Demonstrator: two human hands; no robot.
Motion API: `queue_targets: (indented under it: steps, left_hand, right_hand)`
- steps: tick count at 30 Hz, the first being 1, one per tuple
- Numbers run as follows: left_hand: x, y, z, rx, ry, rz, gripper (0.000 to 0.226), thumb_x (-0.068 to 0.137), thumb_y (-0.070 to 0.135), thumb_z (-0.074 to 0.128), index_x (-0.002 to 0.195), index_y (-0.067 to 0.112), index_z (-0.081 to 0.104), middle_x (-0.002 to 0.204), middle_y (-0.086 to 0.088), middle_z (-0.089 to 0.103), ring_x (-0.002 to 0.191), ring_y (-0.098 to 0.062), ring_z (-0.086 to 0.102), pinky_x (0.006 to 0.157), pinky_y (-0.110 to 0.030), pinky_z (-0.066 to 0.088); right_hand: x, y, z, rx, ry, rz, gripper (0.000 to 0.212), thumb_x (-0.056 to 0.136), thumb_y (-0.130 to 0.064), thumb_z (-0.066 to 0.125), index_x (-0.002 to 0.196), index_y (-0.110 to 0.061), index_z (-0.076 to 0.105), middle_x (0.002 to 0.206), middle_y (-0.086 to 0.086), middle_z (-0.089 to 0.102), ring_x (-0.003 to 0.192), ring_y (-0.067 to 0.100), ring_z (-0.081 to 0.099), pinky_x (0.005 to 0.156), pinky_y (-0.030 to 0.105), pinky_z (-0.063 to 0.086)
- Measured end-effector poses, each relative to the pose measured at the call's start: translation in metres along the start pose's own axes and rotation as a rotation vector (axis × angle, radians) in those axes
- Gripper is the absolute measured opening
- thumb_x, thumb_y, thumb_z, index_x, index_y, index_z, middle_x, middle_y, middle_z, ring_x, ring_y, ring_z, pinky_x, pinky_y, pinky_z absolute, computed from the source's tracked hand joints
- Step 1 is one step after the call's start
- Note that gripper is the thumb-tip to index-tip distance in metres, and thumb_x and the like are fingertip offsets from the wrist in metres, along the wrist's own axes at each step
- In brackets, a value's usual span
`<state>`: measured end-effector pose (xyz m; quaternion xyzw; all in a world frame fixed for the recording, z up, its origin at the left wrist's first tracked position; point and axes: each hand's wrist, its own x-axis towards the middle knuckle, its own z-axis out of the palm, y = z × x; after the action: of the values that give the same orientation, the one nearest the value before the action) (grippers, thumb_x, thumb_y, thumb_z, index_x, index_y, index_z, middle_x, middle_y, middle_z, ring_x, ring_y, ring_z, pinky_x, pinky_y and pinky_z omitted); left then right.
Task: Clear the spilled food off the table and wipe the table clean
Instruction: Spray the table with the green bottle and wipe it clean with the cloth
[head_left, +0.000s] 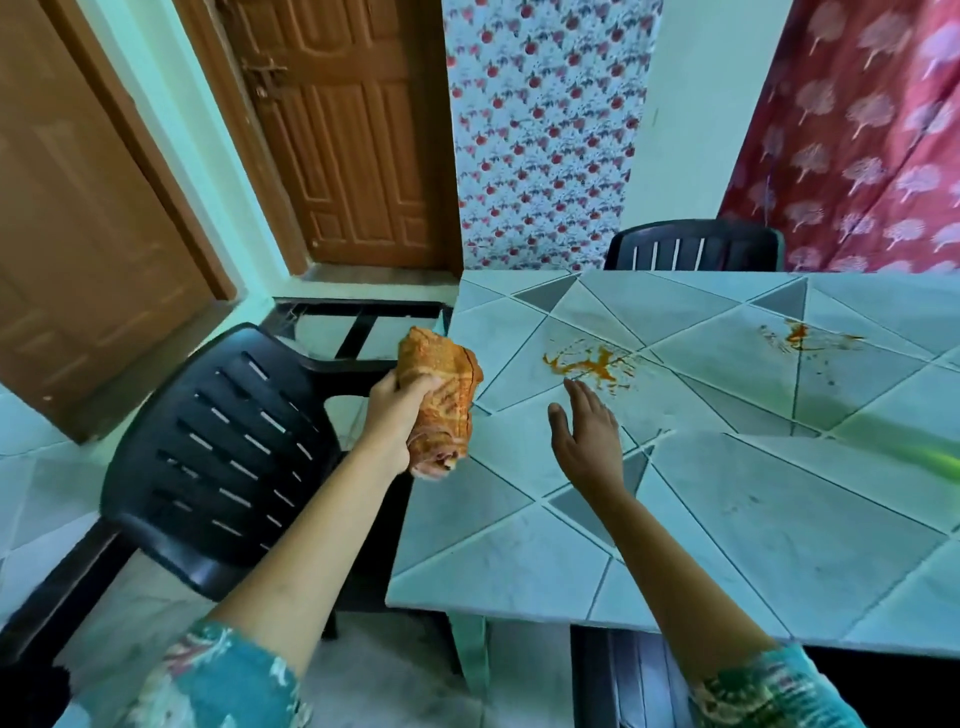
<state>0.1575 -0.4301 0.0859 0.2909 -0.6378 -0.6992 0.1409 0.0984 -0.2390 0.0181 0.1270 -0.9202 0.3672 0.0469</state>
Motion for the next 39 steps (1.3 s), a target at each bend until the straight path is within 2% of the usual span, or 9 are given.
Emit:
queue_targets:
  steps: [7, 15, 17, 21, 24, 27, 29, 34, 39]
  left_hand:
    - [0.103, 0.015, 0.024, 0.205, 0.011, 0.103, 0.017, 0.079, 0.019, 0.066, 0.095, 0.019, 0.060, 0.100, -0.011, 0.065, 0.095, -0.031, 0.061, 0.086, -0.046, 0.053]
    - [0.217, 0.042, 0.076, 0.804, 0.156, 0.319, 0.036, 0.085, 0.028, 0.059, 0.117, 0.010, 0.052, 0.114, -0.016, 0.062, 0.104, -0.036, 0.058, 0.077, -0.040, 0.046]
    - [0.236, 0.029, 0.092, 0.939, 0.029, 0.305, 0.051, 0.087, 0.031, 0.058, 0.132, 0.015, 0.041, 0.124, -0.015, 0.057, 0.110, -0.035, 0.055, 0.079, -0.039, 0.044]
    - [0.260, -0.020, 0.122, 1.234, -0.373, 0.359, 0.072, 0.089, 0.044, 0.055, 0.148, 0.020, 0.022, 0.154, -0.011, 0.023, 0.137, -0.031, 0.029, 0.110, -0.039, 0.027]
    - [0.267, -0.047, 0.123, 1.514, -0.297, 0.598, 0.070, 0.086, 0.054, 0.051, 0.146, 0.030, 0.025, 0.155, -0.005, 0.019, 0.136, -0.029, 0.024, 0.110, -0.045, 0.020]
    - [0.283, -0.063, 0.118, 1.461, -0.223, 0.708, 0.064, 0.084, 0.061, 0.031, 0.144, 0.039, 0.030, 0.155, -0.002, 0.023, 0.141, -0.028, 0.022, 0.110, -0.052, 0.013]
    - [0.299, -0.066, 0.123, 1.428, -0.198, 0.642, 0.064, 0.083, 0.060, 0.022, 0.144, 0.041, 0.027, 0.156, 0.000, 0.020, 0.144, -0.024, 0.017, 0.113, -0.052, 0.006]
    - [0.362, -0.047, 0.161, 1.433, -0.088, 0.422, 0.061, 0.091, 0.053, 0.037, 0.147, 0.041, 0.015, 0.159, -0.002, 0.007, 0.144, -0.026, 0.009, 0.114, -0.050, 0.006]
    - [0.390, -0.029, 0.223, 1.421, -0.237, 0.319, 0.060, 0.092, 0.055, 0.035, 0.146, 0.043, 0.012, 0.159, 0.000, 0.001, 0.145, -0.026, 0.004, 0.114, -0.051, 0.004]
  right_hand:
    - [0.059, -0.001, 0.017, -0.069, 0.043, 0.073, 0.068, 0.086, -0.045, 0.023, 0.143, -0.011, 0.035, 0.151, 0.008, 0.032, 0.141, 0.023, 0.025, 0.115, 0.035, 0.014]
    - [0.140, 0.000, 0.034, -0.167, 0.080, 0.143, 0.068, 0.085, -0.044, 0.024, 0.143, -0.010, 0.035, 0.149, 0.009, 0.036, 0.140, 0.023, 0.027, 0.116, 0.036, 0.016]
    - [0.154, 0.007, 0.042, -0.194, 0.048, 0.141, 0.069, 0.085, -0.045, 0.023, 0.144, -0.011, 0.033, 0.150, 0.007, 0.034, 0.142, 0.020, 0.023, 0.116, 0.035, 0.012]
    - [0.187, 0.026, 0.054, -0.247, 0.005, 0.144, 0.069, 0.085, -0.046, 0.022, 0.145, -0.012, 0.033, 0.151, 0.005, 0.032, 0.142, 0.019, 0.021, 0.115, 0.030, 0.009]
    - [0.212, 0.047, 0.058, -0.290, -0.051, 0.132, 0.070, 0.085, -0.045, 0.022, 0.145, -0.011, 0.031, 0.152, 0.006, 0.029, 0.143, 0.020, 0.019, 0.115, 0.031, 0.007]
    - [0.238, 0.065, 0.060, -0.346, -0.107, 0.139, 0.069, 0.088, -0.044, 0.020, 0.149, -0.012, 0.021, 0.156, 0.006, 0.018, 0.145, 0.019, 0.009, 0.116, 0.031, 0.001]
    - [0.255, 0.074, 0.063, -0.399, -0.138, 0.168, 0.063, 0.096, -0.042, 0.022, 0.150, -0.012, 0.010, 0.158, 0.005, 0.007, 0.146, 0.018, 0.001, 0.117, 0.032, -0.002]
    - [0.263, 0.087, 0.064, -0.512, -0.260, 0.227, 0.067, 0.098, -0.047, 0.023, 0.151, -0.013, 0.000, 0.158, 0.005, -0.005, 0.146, 0.017, -0.003, 0.117, 0.033, -0.002]
    - [0.265, 0.088, 0.063, -0.518, -0.269, 0.219, 0.068, 0.098, -0.048, 0.024, 0.151, -0.013, 0.001, 0.158, 0.005, -0.004, 0.146, 0.018, -0.001, 0.117, 0.031, 0.001]
